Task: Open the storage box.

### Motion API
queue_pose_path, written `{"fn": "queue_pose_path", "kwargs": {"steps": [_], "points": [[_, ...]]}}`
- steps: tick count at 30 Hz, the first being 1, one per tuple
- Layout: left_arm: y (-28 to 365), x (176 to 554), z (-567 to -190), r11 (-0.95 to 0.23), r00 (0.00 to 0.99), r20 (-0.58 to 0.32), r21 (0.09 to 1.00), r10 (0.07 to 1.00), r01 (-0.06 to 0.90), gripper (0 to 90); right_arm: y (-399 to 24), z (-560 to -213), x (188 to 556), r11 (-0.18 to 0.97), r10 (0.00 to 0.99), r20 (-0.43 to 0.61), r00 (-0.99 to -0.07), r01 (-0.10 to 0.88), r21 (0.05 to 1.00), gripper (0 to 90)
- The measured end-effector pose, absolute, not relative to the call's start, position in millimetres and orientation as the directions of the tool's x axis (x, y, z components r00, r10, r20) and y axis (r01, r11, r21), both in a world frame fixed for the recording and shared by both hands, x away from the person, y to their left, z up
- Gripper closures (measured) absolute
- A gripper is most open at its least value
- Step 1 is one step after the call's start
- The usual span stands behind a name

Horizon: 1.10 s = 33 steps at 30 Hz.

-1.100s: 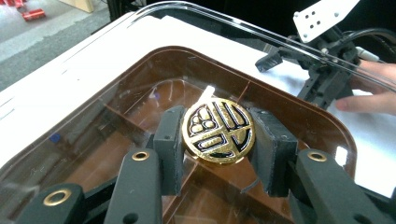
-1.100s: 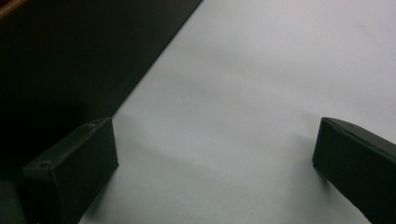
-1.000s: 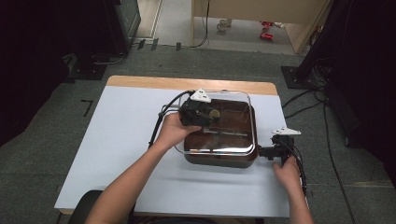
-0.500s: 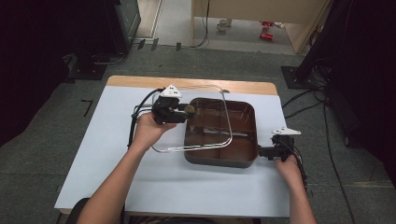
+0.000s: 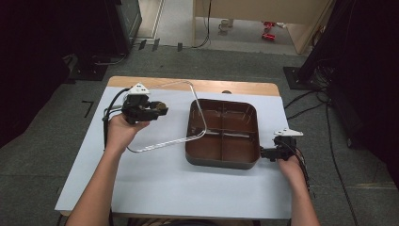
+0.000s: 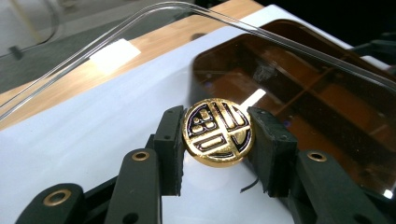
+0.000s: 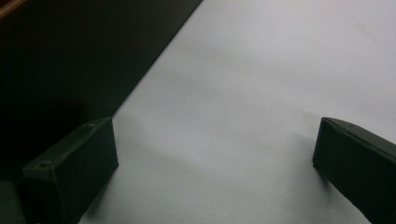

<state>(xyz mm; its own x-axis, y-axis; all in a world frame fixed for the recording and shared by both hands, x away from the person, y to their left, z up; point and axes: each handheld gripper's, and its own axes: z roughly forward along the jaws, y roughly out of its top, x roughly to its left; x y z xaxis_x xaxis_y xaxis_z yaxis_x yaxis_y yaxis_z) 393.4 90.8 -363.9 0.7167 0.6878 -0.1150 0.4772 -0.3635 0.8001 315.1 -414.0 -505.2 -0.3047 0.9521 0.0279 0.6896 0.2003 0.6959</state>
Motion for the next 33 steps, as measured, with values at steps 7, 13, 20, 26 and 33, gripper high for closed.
{"fn": "queue_pose_path", "kwargs": {"steps": [7, 13, 20, 26, 33], "points": [[121.5, 404.5, -378.6, -0.315, 0.649, -0.133, 0.79, 0.749, 0.526, 58.8, -413.9, -505.2, 315.1, 0.202, 0.952, 0.026, -0.305, 0.689, 0.697, 0.0], [138.7, 419.2, -402.0, -0.284, 0.584, -0.144, 0.765, 0.799, 0.577, 58.8, -413.8, -505.2, 315.1, 0.203, 0.952, 0.025, -0.305, 0.688, 0.697, 0.0], [148.4, 432.0, -427.8, -0.297, 0.539, -0.117, 0.728, 0.834, 0.618, 58.8, -413.8, -505.2, 315.0, 0.204, 0.952, 0.023, -0.306, 0.688, 0.697, 0.0], [157.7, 442.6, -447.7, -0.281, 0.494, -0.12, 0.697, 0.861, 0.66, 58.8, -413.7, -505.2, 315.0, 0.204, 0.952, 0.023, -0.306, 0.688, 0.697, 0.0], [162.1, 449.8, -462.9, -0.273, 0.466, -0.124, 0.669, 0.876, 0.691, 58.8, -413.7, -505.2, 315.0, 0.204, 0.952, 0.024, -0.306, 0.688, 0.697, 0.0]]}}
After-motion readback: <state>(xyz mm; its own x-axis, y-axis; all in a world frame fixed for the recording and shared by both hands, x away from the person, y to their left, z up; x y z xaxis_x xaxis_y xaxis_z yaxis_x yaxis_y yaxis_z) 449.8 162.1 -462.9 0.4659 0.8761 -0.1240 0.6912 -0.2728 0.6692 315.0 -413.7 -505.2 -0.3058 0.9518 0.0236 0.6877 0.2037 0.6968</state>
